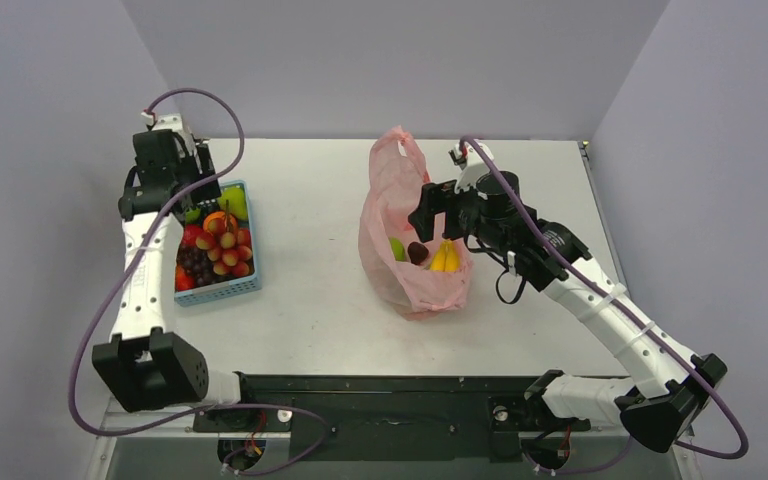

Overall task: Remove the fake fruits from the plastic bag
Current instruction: Place the fake fruit in the bin, then adjust the plastic bag at the center of the board.

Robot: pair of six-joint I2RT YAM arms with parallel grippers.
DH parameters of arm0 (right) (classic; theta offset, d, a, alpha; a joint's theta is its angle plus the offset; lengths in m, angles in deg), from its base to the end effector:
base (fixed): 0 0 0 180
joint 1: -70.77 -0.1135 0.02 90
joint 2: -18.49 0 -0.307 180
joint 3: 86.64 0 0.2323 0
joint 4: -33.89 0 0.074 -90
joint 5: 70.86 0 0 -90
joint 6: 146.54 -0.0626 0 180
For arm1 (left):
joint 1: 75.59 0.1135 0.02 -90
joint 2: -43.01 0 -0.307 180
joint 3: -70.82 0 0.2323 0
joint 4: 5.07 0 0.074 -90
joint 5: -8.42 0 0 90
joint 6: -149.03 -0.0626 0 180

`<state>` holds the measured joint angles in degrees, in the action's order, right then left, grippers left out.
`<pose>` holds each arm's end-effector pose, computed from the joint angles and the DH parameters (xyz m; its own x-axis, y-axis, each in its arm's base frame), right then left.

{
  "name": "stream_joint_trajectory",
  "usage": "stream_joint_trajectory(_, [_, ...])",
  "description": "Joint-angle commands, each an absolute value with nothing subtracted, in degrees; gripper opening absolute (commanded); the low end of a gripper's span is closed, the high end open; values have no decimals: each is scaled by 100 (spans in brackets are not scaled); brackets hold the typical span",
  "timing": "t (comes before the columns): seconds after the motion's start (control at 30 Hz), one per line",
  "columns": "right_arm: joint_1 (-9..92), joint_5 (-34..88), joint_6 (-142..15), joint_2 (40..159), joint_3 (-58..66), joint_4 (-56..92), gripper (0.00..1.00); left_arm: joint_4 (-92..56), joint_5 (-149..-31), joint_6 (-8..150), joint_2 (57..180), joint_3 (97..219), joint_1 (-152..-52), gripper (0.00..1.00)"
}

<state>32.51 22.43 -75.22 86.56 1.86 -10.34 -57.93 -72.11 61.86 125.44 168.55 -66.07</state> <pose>0.1924 0.1563 0.4243 -0.5114 0.0039 -0.8593 -0.5232 0.7919 0.3150 0.3052 0.0616 0.3964 -0.5861 -0.1477 -0.7967 -0.3211 0.9451 0.0610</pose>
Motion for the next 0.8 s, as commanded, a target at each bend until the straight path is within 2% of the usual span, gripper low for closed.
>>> stream_joint_trajectory(0.0, [3226, 1997, -7566, 8716, 516, -1185, 83, -5952, -7904, 6541, 11688, 16945, -6574, 70])
stream_joint_trajectory(0.1, [3227, 1985, -7647, 8778, 476, -1307, 81, -5599, -9113, 6988, 11051, 16330, -6669, 70])
stream_joint_trajectory(0.23, [3201, 2259, -7675, 8851, 218, -1291, 60, -4861, -10029, 7807, 10306, 15333, -7311, 69])
stream_joint_trajectory(0.27, [3179, 2347, -7680, 8908, 95, -1268, 54, -4715, -10105, 8137, 10203, 15177, -7756, 69])
stream_joint_trajectory(0.33, [3070, 2306, -7702, 9006, -97, -1208, 52, -4176, -10222, 8648, 9979, 14717, -8504, 69])
stream_joint_trajectory(0.47, [2933, 1982, -7862, 9244, -640, -906, 52, -3259, -9706, 9412, 9897, 14155, -10218, 68])
stream_joint_trajectory(0.6, [2746, 1954, -7910, 9453, -1226, -358, 49, -2810, -8617, 9619, 10270, 13979, -11336, 68])
stream_joint_trajectory(0.7, [2683, 2576, -8152, 9549, -1689, 358, 37, -2735, -8179, 9672, 10625, 13965, -11817, 67])
stream_joint_trajectory(0.77, [2622, 3037, -8465, 9589, -2189, 1043, 33, -2525, -8001, 9767, 10662, 13816, -11965, 66])
